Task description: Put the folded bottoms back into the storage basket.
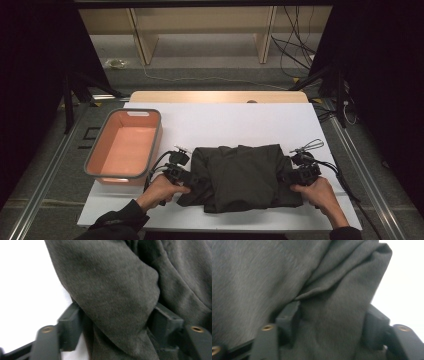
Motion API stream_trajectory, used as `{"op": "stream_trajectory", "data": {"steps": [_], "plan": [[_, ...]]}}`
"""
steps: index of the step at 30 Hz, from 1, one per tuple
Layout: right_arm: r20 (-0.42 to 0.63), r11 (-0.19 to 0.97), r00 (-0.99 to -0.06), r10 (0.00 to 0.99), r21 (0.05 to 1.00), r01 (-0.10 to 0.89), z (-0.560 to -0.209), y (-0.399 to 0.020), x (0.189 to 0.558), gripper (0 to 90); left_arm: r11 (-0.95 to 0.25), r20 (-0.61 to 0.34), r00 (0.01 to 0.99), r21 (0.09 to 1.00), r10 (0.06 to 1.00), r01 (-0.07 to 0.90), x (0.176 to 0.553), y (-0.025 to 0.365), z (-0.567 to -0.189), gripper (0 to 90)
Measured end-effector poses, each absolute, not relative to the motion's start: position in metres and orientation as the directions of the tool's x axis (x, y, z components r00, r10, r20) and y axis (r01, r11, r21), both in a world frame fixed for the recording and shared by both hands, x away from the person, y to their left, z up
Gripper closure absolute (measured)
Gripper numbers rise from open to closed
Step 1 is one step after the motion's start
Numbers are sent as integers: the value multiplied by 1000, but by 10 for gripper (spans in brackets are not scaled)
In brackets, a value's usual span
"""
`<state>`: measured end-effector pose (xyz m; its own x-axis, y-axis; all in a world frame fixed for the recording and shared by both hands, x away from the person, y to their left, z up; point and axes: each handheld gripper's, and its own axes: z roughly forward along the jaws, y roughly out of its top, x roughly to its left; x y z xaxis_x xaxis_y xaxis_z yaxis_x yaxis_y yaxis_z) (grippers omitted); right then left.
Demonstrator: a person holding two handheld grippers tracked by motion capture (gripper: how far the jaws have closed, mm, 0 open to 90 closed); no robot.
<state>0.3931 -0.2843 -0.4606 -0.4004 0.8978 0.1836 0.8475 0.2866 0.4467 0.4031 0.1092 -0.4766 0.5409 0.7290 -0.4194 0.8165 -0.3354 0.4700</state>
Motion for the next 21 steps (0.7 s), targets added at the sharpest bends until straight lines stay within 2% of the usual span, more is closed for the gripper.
{"op": "stream_trajectory", "data": {"steps": [7,14,16,17,19,21], "plan": [[233,280,-412,881,444,851,-466,-284,408,260,-321,-392,514,461,763,828,405,110,-477,158],[208,297,-420,883,445,845,-468,-281,414,204,-301,-392,483,440,783,846,408,110,-480,96],[210,296,-420,883,445,845,-468,-279,413,237,-309,-389,489,440,781,843,408,107,-480,84],[215,302,-430,877,451,840,-468,-280,413,283,-308,-405,491,437,771,845,408,106,-480,95],[246,291,-429,869,448,845,-468,-277,412,361,-270,-499,468,419,729,867,408,105,-482,187],[245,295,-430,869,440,848,-467,-274,410,397,-267,-511,470,421,719,867,407,101,-482,198]]}}
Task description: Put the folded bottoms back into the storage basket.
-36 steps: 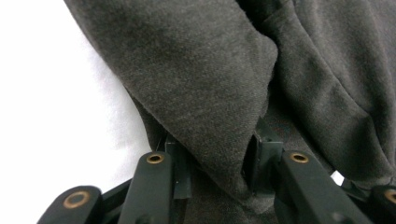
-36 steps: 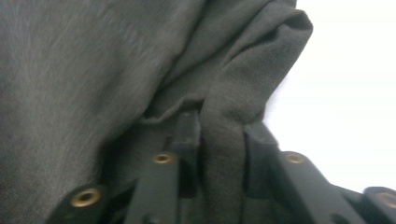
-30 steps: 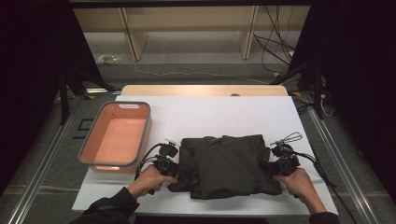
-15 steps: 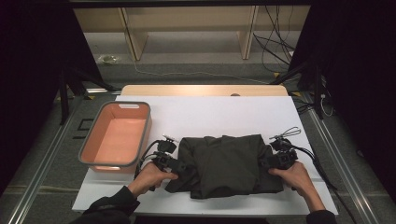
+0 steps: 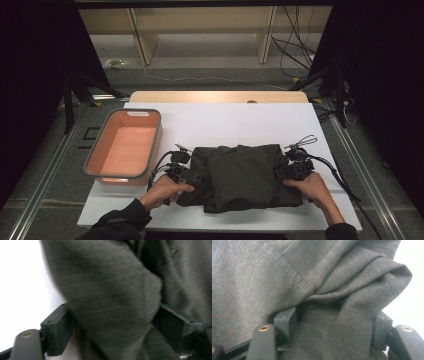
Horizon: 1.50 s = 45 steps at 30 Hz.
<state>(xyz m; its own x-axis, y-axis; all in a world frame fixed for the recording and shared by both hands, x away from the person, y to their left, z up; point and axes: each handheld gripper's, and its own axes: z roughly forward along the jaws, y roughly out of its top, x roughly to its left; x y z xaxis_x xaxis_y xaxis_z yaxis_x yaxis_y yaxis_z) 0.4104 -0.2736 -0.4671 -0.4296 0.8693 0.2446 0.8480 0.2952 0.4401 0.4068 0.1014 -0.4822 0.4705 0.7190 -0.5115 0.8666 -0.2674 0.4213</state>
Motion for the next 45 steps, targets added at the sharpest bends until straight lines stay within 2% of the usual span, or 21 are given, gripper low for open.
{"op": "stream_trajectory", "data": {"steps": [2,4,8,11,14,18,22,25,28,31,33,34,36,38,40,45], "plan": [[264,291,-432,862,439,850,-467,-272,410,433,-279,-531,484,422,696,863,406,98,-483,315],[280,289,-434,857,437,852,-466,-270,408,457,-277,-509,489,437,708,856,405,95,-483,423],[286,274,-419,862,433,859,-467,-269,410,412,-247,-546,467,429,696,869,407,97,-485,597],[272,274,-416,868,437,857,-468,-268,412,385,-231,-561,459,430,689,873,408,98,-486,688],[238,285,-417,877,441,851,-468,-266,412,464,-230,-569,466,438,678,869,407,98,-485,741],[259,269,-407,876,439,857,-468,-264,412,699,-241,-562,485,454,670,858,405,97,-483,762],[283,287,-430,857,430,856,-466,-259,408,764,-234,-575,483,453,660,860,405,99,-481,762],[293,294,-442,848,433,852,-465,-257,404,763,-237,-581,476,440,660,866,407,101,-481,715],[275,297,-437,856,430,853,-466,-257,404,679,-256,-557,491,447,670,857,407,100,-481,657],[246,312,-443,862,432,846,-468,-257,406,590,-275,-525,489,434,697,858,408,97,-484,488],[259,298,-431,864,426,854,-468,-256,407,570,-264,-530,479,431,700,863,408,94,-484,448],[264,292,-425,866,423,858,-468,-256,408,565,-264,-524,484,439,701,859,407,93,-484,475],[260,294,-429,865,431,853,-469,-256,409,579,-253,-531,479,442,699,860,408,91,-487,590],[263,288,-430,864,442,850,-470,-256,409,705,-243,-541,474,444,695,862,408,90,-488,694],[280,287,-433,857,440,851,-471,-253,408,756,-228,-556,468,447,687,865,408,91,-485,760],[330,262,-451,829,484,835,-462,-257,403,780,-227,-570,511,496,643,838,405,96,-470,793]]}}
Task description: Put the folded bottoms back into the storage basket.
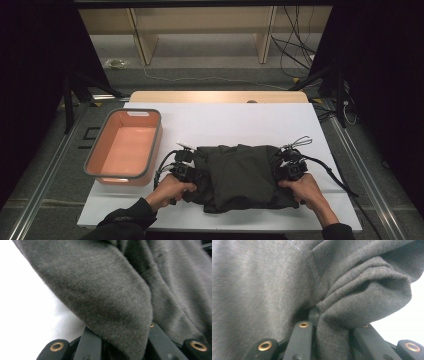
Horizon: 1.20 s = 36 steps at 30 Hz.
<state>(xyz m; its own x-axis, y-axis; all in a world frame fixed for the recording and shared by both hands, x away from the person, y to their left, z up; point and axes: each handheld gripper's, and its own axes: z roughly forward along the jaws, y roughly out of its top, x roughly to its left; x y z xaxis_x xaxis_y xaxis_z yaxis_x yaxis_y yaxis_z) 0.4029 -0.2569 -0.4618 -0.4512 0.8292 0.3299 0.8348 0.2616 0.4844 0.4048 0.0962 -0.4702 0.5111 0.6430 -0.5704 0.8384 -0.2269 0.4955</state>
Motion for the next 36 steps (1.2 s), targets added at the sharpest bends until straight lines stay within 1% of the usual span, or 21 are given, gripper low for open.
{"op": "stream_trajectory", "data": {"steps": [2,6,17,29,36], "plan": [[349,249,-459,817,504,827,-455,-259,399,782,-219,-577,527,518,625,827,404,101,-462,793],[380,219,-467,798,539,813,-446,-258,393,784,-201,-602,531,528,596,825,403,109,-450,795],[395,183,-485,780,597,781,-427,-241,389,786,-179,-599,549,564,582,806,406,128,-428,795],[369,175,-510,777,652,738,-404,-220,395,786,-156,-573,564,606,594,780,414,149,-403,792],[360,179,-526,771,669,721,-393,-203,405,787,-126,-576,558,620,598,774,419,166,-390,792]]}}
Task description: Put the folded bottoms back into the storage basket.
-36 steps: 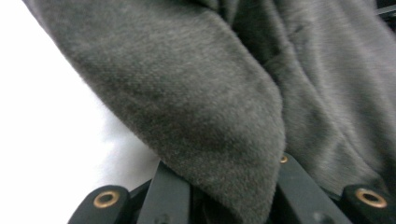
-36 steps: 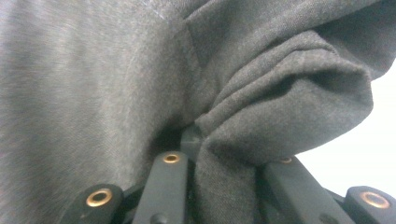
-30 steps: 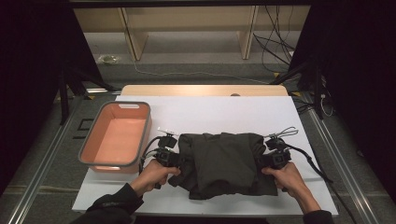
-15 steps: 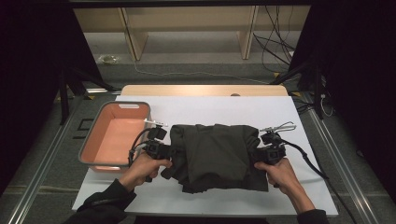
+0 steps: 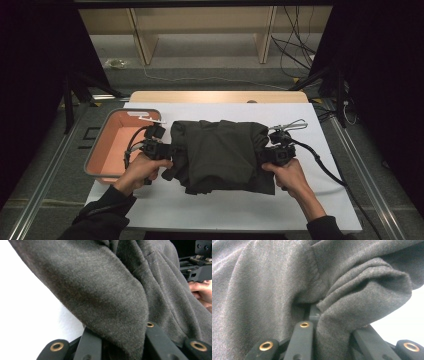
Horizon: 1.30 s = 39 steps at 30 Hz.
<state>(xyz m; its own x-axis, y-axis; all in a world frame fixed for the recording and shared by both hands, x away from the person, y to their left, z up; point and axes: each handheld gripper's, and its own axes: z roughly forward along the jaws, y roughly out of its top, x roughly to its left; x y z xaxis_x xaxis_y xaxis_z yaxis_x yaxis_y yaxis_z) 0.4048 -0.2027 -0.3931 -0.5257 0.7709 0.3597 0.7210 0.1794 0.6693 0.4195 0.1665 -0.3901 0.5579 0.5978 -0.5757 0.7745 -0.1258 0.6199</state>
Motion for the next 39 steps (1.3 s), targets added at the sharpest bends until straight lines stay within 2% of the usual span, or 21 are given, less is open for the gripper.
{"op": "stream_trajectory", "data": {"steps": [28,39], "plan": [[375,200,-612,696,718,666,-336,-125,451,787,13,-580,543,691,608,723,429,250,-330,786],[367,229,-636,679,717,658,-321,-85,467,787,100,-623,498,678,603,728,433,289,-330,786]]}}
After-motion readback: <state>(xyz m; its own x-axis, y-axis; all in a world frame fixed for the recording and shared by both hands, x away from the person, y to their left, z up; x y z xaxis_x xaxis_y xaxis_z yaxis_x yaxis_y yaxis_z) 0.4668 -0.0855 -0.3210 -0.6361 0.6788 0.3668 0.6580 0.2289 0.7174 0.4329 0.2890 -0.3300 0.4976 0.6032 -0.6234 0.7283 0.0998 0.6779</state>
